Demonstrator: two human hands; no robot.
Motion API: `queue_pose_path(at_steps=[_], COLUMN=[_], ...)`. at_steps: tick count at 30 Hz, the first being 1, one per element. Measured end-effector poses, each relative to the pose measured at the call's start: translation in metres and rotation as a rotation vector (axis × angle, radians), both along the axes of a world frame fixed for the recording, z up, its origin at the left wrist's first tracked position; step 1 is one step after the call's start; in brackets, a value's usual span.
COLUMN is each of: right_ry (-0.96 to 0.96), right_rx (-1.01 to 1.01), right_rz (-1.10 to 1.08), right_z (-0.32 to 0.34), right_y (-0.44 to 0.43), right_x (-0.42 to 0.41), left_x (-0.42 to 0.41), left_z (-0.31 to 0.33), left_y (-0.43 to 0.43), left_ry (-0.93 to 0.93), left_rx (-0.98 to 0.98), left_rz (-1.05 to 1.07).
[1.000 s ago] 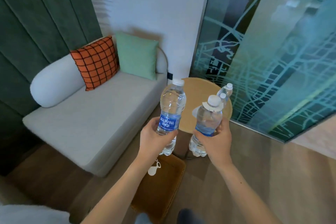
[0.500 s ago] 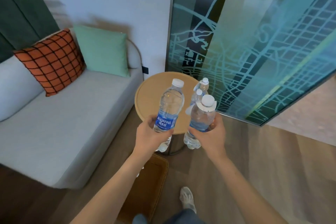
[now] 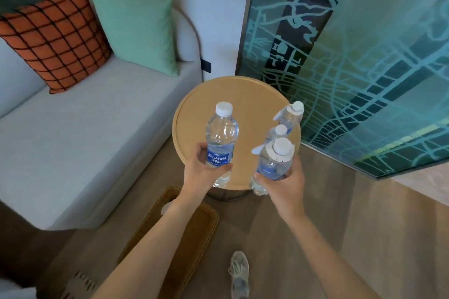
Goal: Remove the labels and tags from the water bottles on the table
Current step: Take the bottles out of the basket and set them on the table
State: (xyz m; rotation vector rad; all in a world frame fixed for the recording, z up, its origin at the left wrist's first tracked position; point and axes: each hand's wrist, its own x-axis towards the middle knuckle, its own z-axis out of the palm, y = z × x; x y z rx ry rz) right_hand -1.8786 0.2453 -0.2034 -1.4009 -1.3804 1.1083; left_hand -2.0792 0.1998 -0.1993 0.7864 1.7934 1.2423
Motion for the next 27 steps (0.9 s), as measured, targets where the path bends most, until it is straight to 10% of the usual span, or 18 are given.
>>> queue_pose_path(at_steps=[27], right_ry=[0.092], right_rx=[0.169], right_rz=[-0.012], right_z=[-0.170], right_y=[0.072], right_x=[-0.061], left_x=[-0.035], left_z=[-0.183], left_y=[0.069], left_ry=[0.038], left_rx=[0.171], left_rz=[0.007])
